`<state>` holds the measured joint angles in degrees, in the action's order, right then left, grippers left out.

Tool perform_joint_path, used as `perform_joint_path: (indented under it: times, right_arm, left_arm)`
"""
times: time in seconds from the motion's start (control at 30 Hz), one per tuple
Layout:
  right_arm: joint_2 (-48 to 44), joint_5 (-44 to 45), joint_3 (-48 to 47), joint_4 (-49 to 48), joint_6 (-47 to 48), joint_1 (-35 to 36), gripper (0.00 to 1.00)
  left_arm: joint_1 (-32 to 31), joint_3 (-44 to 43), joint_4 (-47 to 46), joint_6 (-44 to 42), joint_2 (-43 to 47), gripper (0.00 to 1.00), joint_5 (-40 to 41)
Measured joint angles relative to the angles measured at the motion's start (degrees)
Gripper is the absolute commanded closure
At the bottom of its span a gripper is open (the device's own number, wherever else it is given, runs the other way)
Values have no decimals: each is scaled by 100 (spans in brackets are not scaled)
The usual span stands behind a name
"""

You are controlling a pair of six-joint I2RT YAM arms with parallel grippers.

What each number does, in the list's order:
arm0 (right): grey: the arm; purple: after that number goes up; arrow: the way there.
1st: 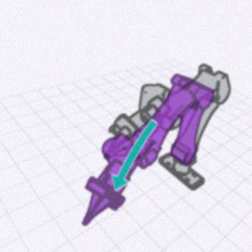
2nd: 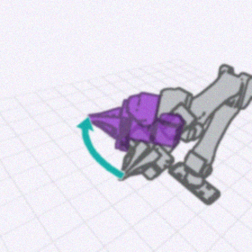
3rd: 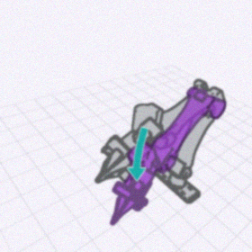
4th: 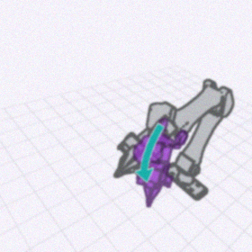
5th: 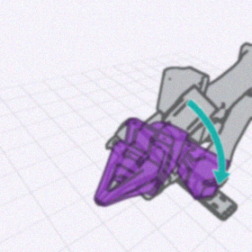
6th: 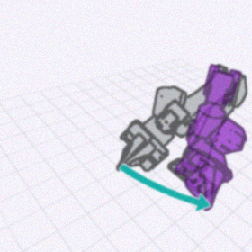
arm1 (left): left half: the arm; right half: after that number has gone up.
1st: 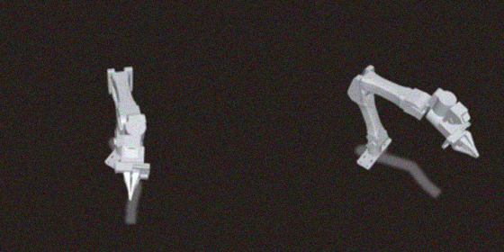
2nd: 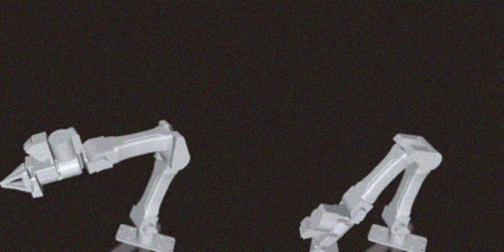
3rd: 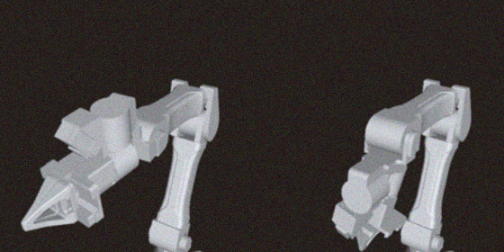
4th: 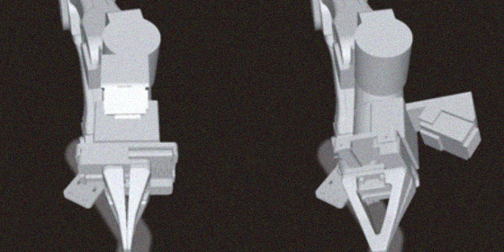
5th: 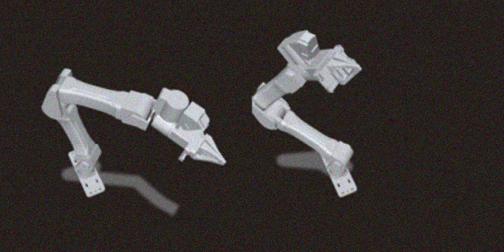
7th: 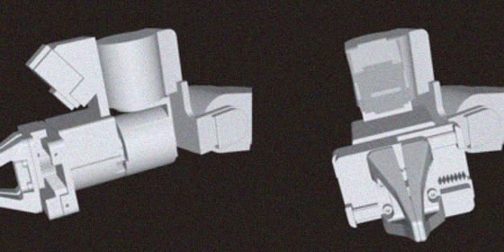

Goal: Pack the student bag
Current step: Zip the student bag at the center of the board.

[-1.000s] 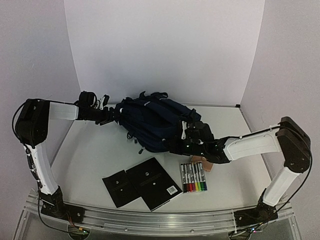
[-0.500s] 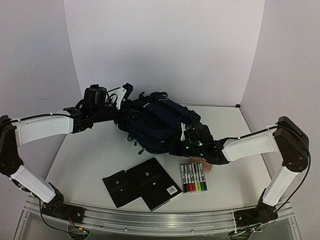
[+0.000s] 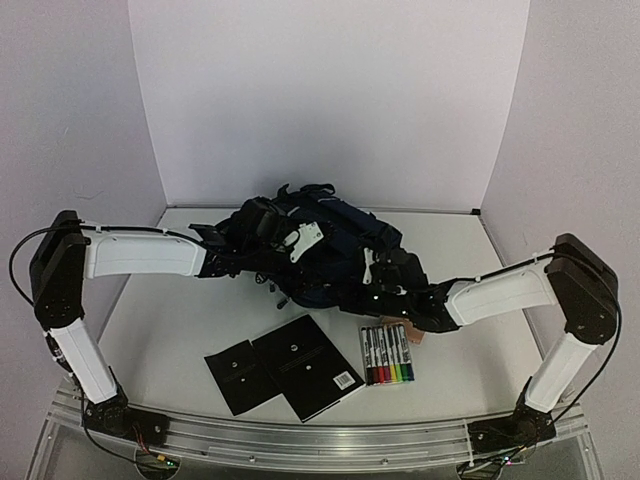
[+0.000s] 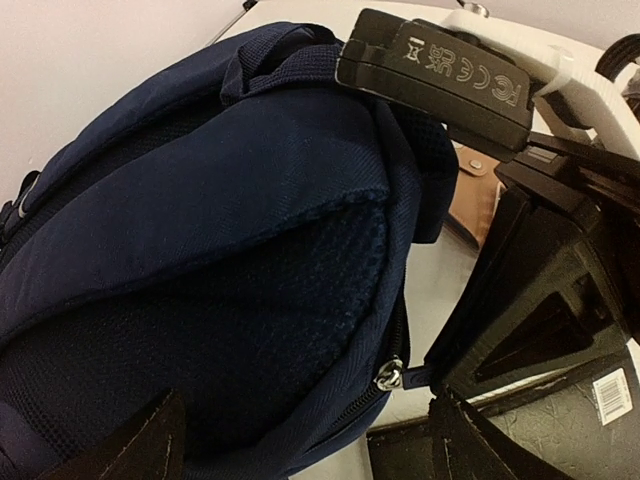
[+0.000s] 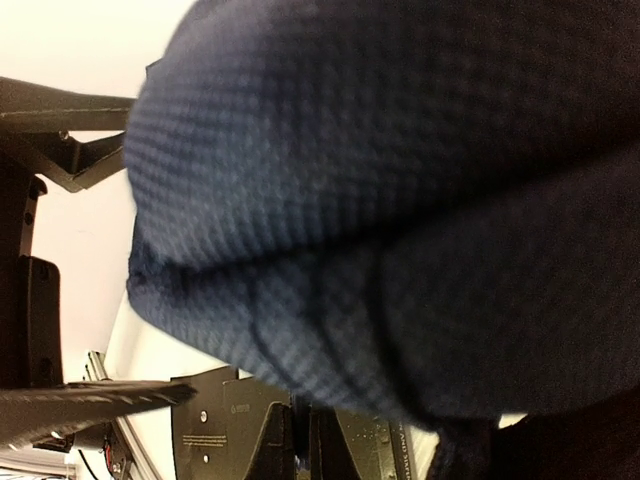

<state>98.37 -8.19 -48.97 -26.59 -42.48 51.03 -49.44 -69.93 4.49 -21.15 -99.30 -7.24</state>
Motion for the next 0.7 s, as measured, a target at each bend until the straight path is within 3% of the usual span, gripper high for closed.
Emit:
perform_joint_path:
  times: [0.07,0.23,0.33,0.7]
  right_arm:
    - [-3,2,23,-19,0,0,100]
    - [-58,91,118,-42,-50,0,100]
    - [-185,256,218,-7,-135,0,100]
    - [-929,886,522,553,-591,22,100]
  left_arm:
    - [-37,-106,2,-85,-111,22,80]
    - [-128,-349,51,-256,-381,72,384]
    - [-202,-402,48,-325,-481,96,648]
    - [-518,2,-524,-569,-404,100,951]
